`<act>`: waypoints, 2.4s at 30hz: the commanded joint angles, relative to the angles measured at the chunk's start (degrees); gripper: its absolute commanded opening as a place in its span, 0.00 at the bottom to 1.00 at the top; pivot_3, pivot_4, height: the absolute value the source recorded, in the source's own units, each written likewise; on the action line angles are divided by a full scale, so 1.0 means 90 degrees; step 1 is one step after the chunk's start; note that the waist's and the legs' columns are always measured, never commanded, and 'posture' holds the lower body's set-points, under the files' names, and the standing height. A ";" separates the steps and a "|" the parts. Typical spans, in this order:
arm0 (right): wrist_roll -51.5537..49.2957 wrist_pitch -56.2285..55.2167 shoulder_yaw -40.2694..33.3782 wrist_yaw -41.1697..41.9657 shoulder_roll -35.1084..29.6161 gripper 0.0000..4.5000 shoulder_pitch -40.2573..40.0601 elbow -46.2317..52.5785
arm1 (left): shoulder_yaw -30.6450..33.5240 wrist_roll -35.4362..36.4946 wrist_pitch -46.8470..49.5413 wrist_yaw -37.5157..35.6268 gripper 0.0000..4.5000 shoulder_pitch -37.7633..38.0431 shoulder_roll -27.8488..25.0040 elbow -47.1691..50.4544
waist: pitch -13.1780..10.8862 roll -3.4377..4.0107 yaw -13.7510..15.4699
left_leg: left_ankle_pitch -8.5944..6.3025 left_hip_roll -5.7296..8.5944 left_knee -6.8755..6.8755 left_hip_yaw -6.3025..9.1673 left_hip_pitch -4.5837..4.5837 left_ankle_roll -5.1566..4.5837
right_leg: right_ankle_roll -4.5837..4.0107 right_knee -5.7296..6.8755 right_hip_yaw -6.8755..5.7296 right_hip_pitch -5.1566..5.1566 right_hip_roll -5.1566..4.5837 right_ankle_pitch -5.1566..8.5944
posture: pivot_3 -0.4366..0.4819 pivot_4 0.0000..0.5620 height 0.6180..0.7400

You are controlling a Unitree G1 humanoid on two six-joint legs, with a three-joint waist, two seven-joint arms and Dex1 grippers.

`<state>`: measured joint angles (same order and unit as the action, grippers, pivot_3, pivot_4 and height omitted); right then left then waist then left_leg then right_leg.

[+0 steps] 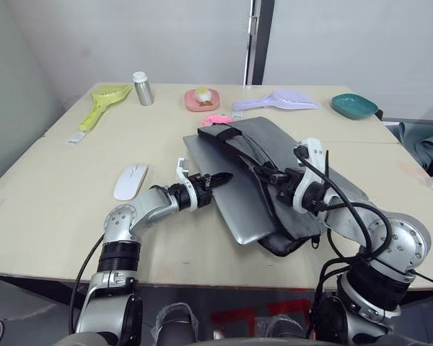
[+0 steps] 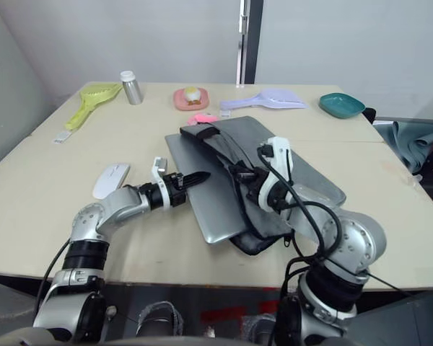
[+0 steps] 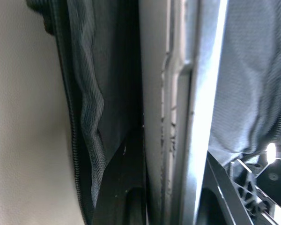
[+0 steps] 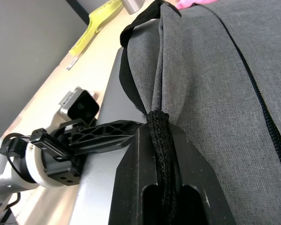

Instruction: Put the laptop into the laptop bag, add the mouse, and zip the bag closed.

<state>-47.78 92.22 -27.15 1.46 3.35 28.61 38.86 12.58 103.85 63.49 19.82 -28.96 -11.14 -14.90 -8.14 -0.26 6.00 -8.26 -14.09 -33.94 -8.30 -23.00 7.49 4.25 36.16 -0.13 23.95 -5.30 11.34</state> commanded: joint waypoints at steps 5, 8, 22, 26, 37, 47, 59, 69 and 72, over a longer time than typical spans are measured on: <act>-0.0640 0.0032 0.0027 -0.0585 0.0472 0.01 0.0022 0.0135 | -0.0101 0.0149 0.0046 -0.0452 0.08 -0.0191 0.0173 0.0344 | -0.0001 0.0001 -0.0002 | 0.0000 0.0000 0.0000 0.0001 0.0000 0.0001 | 0.0005 -0.0001 -0.0001 0.0000 0.0000 -0.0001 | 0.48 0.27 1.00; -0.0829 0.0032 -0.0007 -0.0787 0.0642 0.01 0.0007 0.0102 | -0.0127 -0.0008 -0.0010 -0.0526 0.08 -0.0226 0.0249 0.0288 | -0.0001 0.0001 -0.0005 | 0.0000 0.0000 0.0001 0.0001 0.0000 0.0001 | 0.0007 -0.0001 -0.0001 0.0000 0.0000 -0.0001 | 0.48 0.27 1.00; -0.1579 0.0031 -0.0061 -0.1496 0.0827 0.01 0.0020 -0.0119 | -0.0100 -0.1157 -0.0101 -0.1235 0.08 -0.0488 0.0516 0.0010 | -0.0001 0.0001 -0.0012 | 0.0002 0.0000 0.0001 0.0002 0.0000 0.0004 | 0.0012 0.0000 -0.0001 0.0000 0.0000 -0.0003 | 0.48 0.27 1.00; -0.1717 0.0031 -0.0036 -0.1602 0.0781 0.01 0.0037 -0.0192 | -0.0107 -0.1509 -0.0133 -0.1411 0.08 -0.0618 0.0598 -0.0031 | -0.0001 0.0001 -0.0010 | 0.0002 0.0000 0.0001 0.0002 -0.0001 0.0004 | 0.0013 -0.0001 -0.0001 0.0000 0.0000 -0.0003 | 0.48 0.27 1.00; -0.1966 -0.0060 0.0035 -0.1826 0.0772 0.01 0.0036 -0.0293 | 0.0044 -0.2140 -0.0264 -0.1659 0.08 -0.0902 0.0860 -0.0240 | -0.0001 0.0001 -0.0003 | 0.0002 0.0001 0.0001 0.0002 -0.0001 0.0004 | 0.0014 0.0000 -0.0001 -0.0001 -0.0001 -0.0003 | 0.48 0.27 1.00; -0.2447 -0.0265 0.0113 -0.2142 0.0575 0.00 -0.0089 -0.0429 | 0.0307 -0.2359 -0.0145 -0.1578 0.37 -0.0961 0.0986 -0.0101 | 0.0000 0.0002 -0.0022 | 0.0002 0.0002 0.0002 0.0003 -0.0004 0.0004 | 0.0014 -0.0001 -0.0002 0.0002 -0.0001 -0.0004 | 0.48 0.27 1.00; -0.3347 -0.0990 0.0086 -0.2354 -0.1041 0.00 -0.0106 -0.1128 | 0.0612 -0.1282 0.0746 -0.1092 0.99 -0.0558 0.0280 0.0662 | 0.0001 0.0003 -0.0001 | 0.0002 0.0002 0.0001 0.0006 -0.0004 0.0004 | 0.0015 -0.0001 -0.0004 -0.0002 -0.0001 -0.0004 | 0.48 0.27 1.00; -0.3641 -0.1711 0.0410 -0.2076 -0.2438 0.00 -0.0129 -0.1850 | 0.0322 0.1017 0.1103 -0.0756 0.99 0.0168 -0.1429 0.1294 | 0.0015 0.0019 0.0035 | 0.0005 0.0004 -0.0007 0.0009 -0.0001 0.0009 | 0.0021 0.0006 -0.0003 -0.0005 -0.0003 -0.0006 | 0.48 0.27 1.00; -0.3594 -0.1875 0.0436 -0.1928 -0.2731 0.00 -0.0099 -0.2061 | 0.0582 0.1017 0.1488 -0.1614 0.99 0.0304 -0.2220 0.1407 | 0.0016 0.0017 0.0032 | 0.0006 0.0005 -0.0011 0.0009 0.0000 0.0009 | 0.0025 0.0006 -0.0004 -0.0010 -0.0004 -0.0007 | 0.48 0.27 1.00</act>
<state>-79.64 77.59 -21.87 -16.56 -19.40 27.26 20.62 15.16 111.24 74.71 10.58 -26.23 -26.70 -5.09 -7.99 -0.10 6.29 -8.21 -14.07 -34.04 -8.22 -23.01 7.58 4.48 36.22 -0.18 23.88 -5.31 11.28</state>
